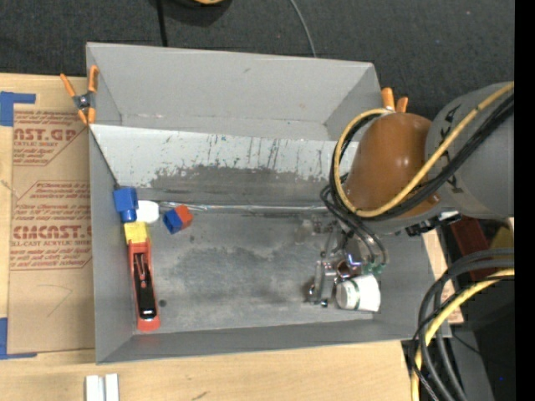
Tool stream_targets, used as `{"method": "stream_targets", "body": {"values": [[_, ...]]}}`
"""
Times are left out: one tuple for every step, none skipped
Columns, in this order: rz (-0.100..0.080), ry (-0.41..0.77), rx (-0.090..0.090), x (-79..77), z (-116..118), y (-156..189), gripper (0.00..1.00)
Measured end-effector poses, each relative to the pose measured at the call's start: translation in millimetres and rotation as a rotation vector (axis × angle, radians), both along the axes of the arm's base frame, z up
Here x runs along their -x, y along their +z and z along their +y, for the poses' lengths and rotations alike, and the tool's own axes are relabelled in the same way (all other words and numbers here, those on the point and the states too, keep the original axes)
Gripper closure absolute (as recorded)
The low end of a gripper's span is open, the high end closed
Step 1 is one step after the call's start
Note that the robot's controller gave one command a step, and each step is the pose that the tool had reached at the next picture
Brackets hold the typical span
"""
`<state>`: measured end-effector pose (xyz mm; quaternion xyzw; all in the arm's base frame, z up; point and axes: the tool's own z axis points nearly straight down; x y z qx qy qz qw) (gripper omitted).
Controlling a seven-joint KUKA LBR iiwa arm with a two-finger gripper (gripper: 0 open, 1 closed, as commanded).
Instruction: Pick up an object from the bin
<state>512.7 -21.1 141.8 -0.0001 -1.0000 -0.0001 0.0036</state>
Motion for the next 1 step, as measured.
{"method": "stream_targets", "body": {"values": [[-0.007,0.0,0.0,-1.8,-0.1,4.4,0.0]]}}
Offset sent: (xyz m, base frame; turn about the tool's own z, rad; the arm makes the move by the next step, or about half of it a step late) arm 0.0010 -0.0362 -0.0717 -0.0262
